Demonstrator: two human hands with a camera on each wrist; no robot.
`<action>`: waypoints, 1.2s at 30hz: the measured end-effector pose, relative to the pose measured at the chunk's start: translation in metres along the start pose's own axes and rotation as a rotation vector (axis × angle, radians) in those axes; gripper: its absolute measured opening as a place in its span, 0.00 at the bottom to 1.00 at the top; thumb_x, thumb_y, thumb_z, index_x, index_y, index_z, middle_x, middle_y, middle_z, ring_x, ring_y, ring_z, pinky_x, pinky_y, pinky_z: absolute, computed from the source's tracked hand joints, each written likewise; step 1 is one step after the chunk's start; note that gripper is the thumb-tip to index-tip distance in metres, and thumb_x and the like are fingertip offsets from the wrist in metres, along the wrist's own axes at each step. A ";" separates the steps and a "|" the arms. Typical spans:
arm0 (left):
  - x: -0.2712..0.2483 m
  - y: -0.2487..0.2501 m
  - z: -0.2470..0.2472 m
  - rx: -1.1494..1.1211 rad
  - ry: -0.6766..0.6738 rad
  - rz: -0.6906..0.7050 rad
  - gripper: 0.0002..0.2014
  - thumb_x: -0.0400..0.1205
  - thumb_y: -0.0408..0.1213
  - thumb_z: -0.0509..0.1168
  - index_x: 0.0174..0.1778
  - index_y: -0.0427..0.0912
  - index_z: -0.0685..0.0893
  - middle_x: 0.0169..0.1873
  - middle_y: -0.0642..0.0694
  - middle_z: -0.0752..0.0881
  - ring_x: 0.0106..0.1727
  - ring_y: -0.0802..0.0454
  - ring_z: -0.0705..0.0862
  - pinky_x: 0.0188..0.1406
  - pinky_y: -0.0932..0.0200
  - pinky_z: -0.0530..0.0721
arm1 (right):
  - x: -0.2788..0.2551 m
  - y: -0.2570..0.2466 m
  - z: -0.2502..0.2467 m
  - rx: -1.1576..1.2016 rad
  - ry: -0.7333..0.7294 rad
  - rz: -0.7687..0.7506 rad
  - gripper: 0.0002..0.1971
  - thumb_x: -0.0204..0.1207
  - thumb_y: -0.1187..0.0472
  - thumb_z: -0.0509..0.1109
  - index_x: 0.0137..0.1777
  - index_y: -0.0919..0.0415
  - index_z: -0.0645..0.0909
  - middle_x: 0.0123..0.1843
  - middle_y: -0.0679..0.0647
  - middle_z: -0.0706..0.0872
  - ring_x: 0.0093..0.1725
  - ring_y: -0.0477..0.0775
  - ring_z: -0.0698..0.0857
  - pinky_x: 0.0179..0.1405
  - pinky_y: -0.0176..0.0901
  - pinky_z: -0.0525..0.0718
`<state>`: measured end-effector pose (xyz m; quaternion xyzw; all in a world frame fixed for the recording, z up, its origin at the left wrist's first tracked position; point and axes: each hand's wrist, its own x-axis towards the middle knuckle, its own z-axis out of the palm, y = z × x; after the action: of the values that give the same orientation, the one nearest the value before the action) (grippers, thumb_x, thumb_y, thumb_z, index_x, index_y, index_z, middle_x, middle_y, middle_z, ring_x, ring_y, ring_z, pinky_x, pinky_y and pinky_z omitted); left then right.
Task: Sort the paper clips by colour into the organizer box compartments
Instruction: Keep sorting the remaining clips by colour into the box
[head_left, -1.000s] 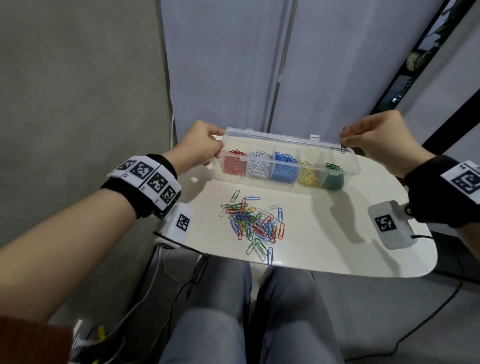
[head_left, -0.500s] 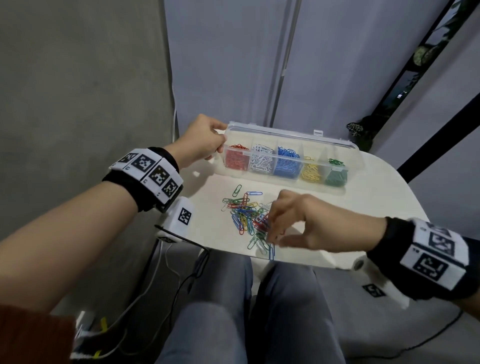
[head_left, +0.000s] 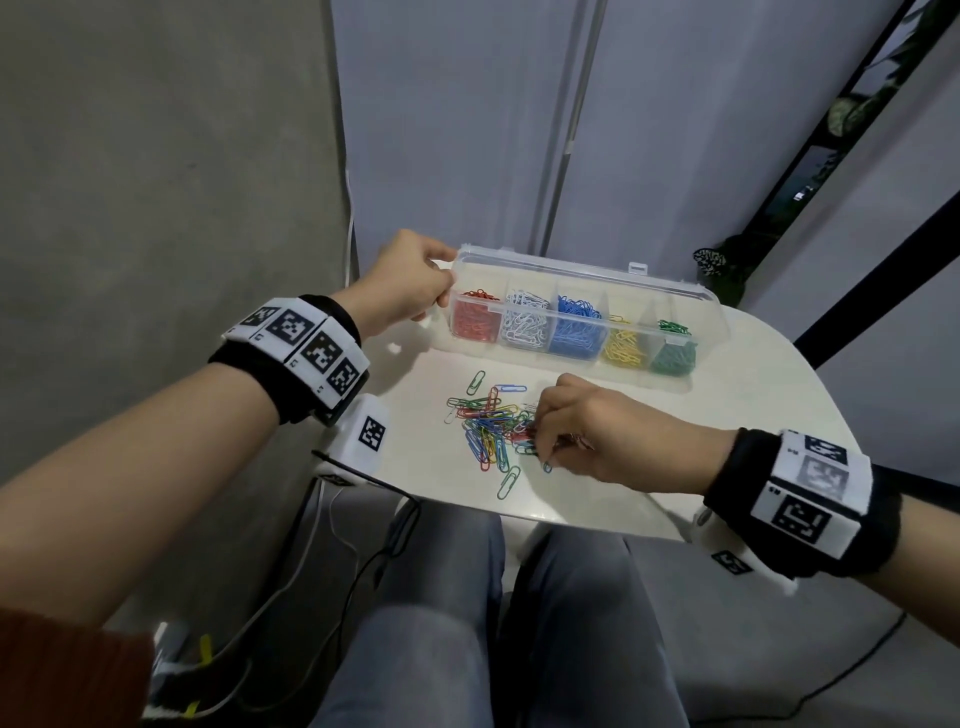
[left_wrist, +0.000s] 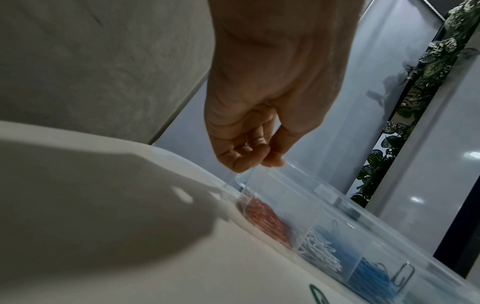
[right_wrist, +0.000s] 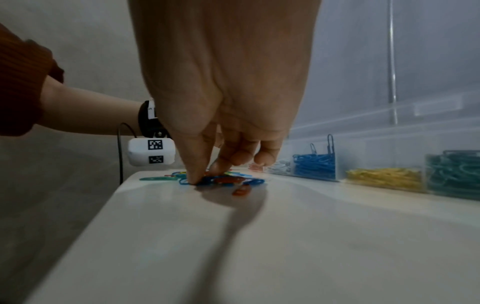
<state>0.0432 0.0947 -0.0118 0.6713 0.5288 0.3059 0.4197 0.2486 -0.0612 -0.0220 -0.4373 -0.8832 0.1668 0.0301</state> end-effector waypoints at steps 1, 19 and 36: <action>0.000 0.000 0.000 0.000 0.001 0.002 0.18 0.83 0.26 0.61 0.69 0.37 0.80 0.25 0.43 0.80 0.25 0.51 0.70 0.24 0.59 0.72 | 0.001 -0.001 0.000 -0.011 -0.010 0.003 0.05 0.74 0.68 0.72 0.43 0.57 0.86 0.46 0.49 0.81 0.49 0.48 0.73 0.47 0.42 0.76; 0.000 0.000 0.000 -0.015 0.003 -0.002 0.18 0.84 0.27 0.62 0.71 0.36 0.79 0.25 0.44 0.80 0.24 0.53 0.71 0.24 0.60 0.71 | 0.056 -0.018 -0.004 0.138 0.106 0.339 0.05 0.73 0.67 0.76 0.48 0.62 0.90 0.42 0.54 0.89 0.36 0.46 0.80 0.31 0.25 0.71; -0.001 0.000 -0.001 -0.002 -0.004 0.005 0.19 0.83 0.26 0.61 0.71 0.37 0.79 0.25 0.44 0.80 0.24 0.54 0.72 0.26 0.59 0.72 | 0.063 0.005 -0.022 0.192 0.155 0.447 0.11 0.70 0.73 0.75 0.51 0.63 0.90 0.35 0.54 0.88 0.29 0.43 0.81 0.25 0.22 0.73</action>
<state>0.0424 0.0937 -0.0110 0.6728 0.5258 0.3062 0.4209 0.2183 -0.0034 -0.0085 -0.6284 -0.7397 0.2182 0.1015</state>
